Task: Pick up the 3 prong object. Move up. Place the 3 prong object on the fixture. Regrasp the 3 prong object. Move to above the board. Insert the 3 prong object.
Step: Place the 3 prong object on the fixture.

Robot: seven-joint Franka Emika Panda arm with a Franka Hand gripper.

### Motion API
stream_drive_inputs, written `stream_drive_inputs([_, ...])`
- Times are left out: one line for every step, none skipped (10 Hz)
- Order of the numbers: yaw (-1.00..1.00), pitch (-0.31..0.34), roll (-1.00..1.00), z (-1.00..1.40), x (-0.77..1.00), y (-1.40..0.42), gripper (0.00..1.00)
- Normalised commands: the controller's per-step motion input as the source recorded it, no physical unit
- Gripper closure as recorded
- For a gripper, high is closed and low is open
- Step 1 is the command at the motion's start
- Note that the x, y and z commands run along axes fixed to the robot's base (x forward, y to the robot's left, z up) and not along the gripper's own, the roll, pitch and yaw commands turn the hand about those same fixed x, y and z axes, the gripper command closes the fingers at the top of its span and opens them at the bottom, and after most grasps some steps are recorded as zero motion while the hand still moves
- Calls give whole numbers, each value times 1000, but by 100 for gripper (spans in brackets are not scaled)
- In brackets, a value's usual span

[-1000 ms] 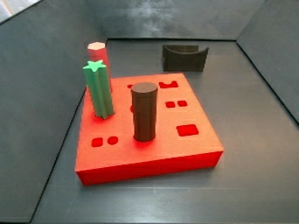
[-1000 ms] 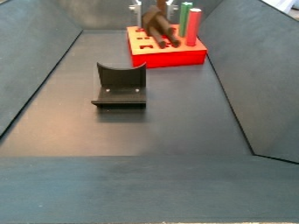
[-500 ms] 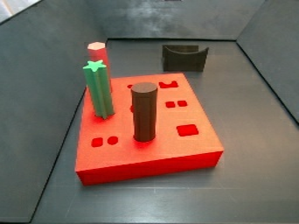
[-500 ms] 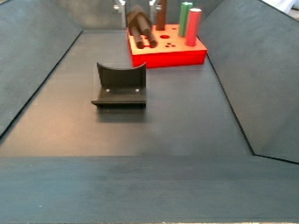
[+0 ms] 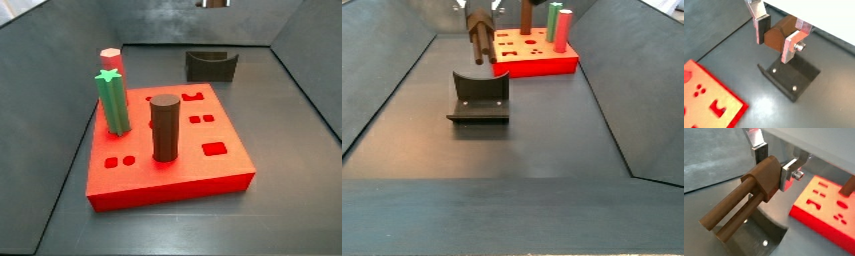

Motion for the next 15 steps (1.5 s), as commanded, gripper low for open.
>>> stream_drive_inputs([-45, 24, -1000, -1, 71, 27, 100])
stream_drive_inputs([-57, 25, -1000, -5, 55, 29, 100])
stream_drive_inputs([-66, 32, -1000, -5, 56, 32, 100])
stream_drive_inputs([-72, 53, -838, -9, 68, 37, 100])
stream_drive_inputs([-73, 63, -607, -14, 81, 44, 100])
stream_drive_inputs([-77, 64, -437, -14, 76, 45, 100])
stream_drive_inputs([-77, 53, -290, -4, 67, 33, 100])
stream_drive_inputs([-79, 37, -212, -2, 52, 27, 100])
stream_drive_inputs([-38, 235, -1000, -1000, 119, 132, 100])
stream_drive_inputs([-60, 232, -1000, -1000, 126, 138, 100])
stream_drive_inputs([-111, 261, -982, -1000, 140, 139, 100])
stream_drive_inputs([-147, 244, -833, -1000, 150, 136, 100])
stream_drive_inputs([-184, 201, -669, -1000, 154, 139, 100])
stream_drive_inputs([-220, 132, -442, -1000, 161, 145, 100])
stream_drive_inputs([-229, 89, -283, -1000, 172, 140, 100])
